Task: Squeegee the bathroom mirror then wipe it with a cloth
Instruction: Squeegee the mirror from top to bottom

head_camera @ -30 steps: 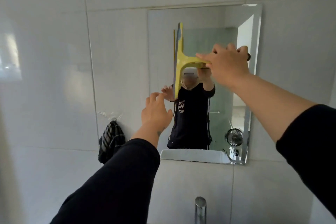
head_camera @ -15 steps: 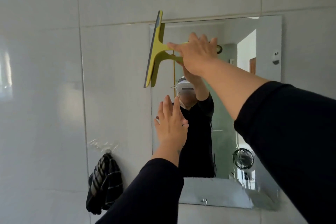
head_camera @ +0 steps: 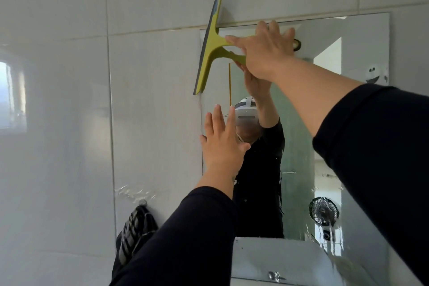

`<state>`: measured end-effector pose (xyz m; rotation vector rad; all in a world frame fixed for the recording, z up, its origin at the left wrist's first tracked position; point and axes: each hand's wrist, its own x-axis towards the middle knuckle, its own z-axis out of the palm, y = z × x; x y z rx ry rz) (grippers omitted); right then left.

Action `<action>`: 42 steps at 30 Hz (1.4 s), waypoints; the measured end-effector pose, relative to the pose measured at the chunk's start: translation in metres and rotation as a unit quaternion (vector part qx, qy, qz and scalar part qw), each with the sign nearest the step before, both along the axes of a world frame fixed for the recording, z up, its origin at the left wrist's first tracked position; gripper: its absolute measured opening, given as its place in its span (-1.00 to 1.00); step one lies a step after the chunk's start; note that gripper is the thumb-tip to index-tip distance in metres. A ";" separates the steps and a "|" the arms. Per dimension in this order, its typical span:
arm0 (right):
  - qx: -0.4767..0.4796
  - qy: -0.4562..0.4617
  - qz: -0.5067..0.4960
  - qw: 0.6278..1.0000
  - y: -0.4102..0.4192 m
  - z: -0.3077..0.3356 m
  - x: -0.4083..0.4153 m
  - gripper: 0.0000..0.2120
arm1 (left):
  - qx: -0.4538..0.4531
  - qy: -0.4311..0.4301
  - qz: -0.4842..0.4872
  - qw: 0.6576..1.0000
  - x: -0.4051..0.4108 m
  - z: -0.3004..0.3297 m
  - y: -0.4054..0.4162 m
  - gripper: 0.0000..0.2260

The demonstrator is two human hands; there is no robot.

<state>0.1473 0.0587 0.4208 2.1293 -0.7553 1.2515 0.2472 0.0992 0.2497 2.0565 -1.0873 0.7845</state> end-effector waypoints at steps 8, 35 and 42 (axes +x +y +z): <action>0.019 -0.007 -0.021 1.000 -0.015 -0.014 -0.039 -0.48 | 0.000 0.015 0.009 1.000 -0.007 0.006 -0.001 -0.22; 0.181 -0.119 -0.016 0.976 -0.078 -0.066 -0.160 -0.56 | -0.032 0.024 -0.012 0.999 -0.016 0.001 -0.013 -0.13; 0.260 -0.201 0.012 0.944 -0.077 -0.082 -0.163 -0.55 | -0.046 0.034 -0.015 0.998 -0.014 0.000 -0.017 -0.21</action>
